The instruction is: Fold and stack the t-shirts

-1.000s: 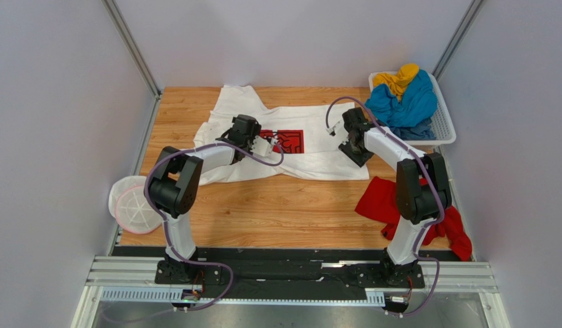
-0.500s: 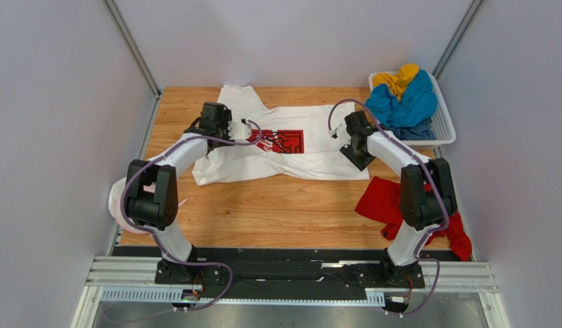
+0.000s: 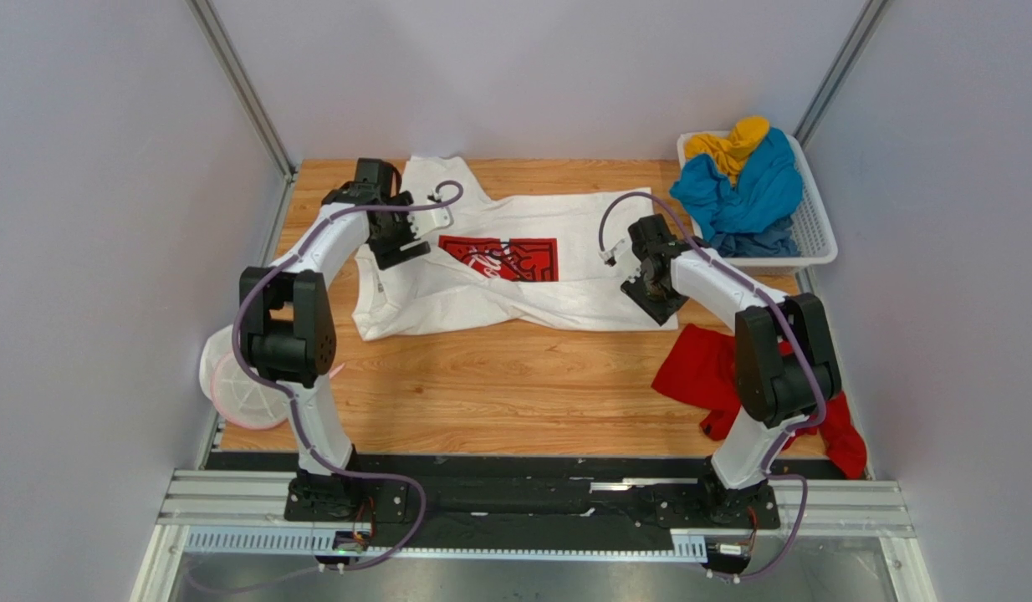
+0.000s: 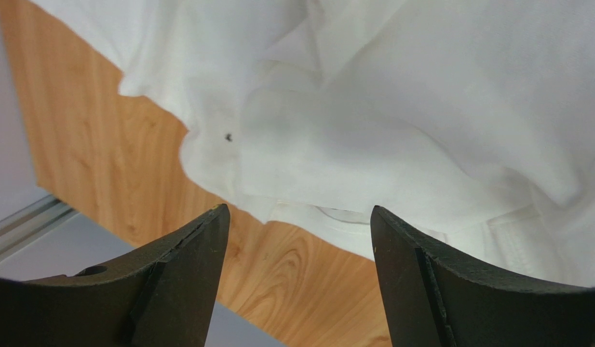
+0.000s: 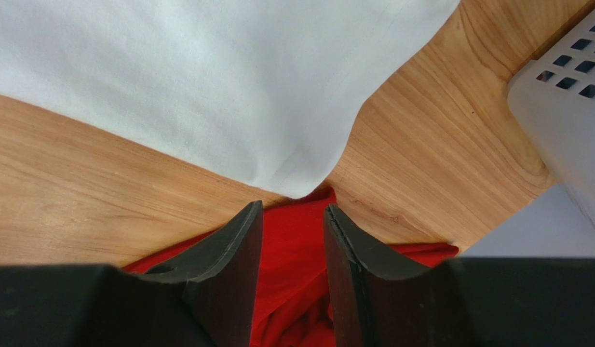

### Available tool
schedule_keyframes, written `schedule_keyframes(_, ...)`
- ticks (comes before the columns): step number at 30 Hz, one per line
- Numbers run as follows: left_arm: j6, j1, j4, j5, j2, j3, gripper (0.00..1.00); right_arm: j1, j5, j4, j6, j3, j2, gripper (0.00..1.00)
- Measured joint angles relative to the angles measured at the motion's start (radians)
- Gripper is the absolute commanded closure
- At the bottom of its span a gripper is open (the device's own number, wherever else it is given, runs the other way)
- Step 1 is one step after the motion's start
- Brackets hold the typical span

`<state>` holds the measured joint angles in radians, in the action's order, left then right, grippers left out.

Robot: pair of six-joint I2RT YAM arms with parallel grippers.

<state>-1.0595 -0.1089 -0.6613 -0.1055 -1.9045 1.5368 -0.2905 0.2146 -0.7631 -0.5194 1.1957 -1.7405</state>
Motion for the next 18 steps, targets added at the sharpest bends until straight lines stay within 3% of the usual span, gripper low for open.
schedule_keyframes(11, 0.013, 0.027, -0.169, -0.039, 0.004, -0.064, 0.21, -0.003, -0.007, 0.001, 0.002, -0.013, 0.025, 0.60)
schedule_keyframes(18, 0.052, 0.119, -0.335, -0.145, -0.004, -0.016, 0.21, -0.008, -0.011, 0.000, 0.007, -0.020, 0.041, 0.60)
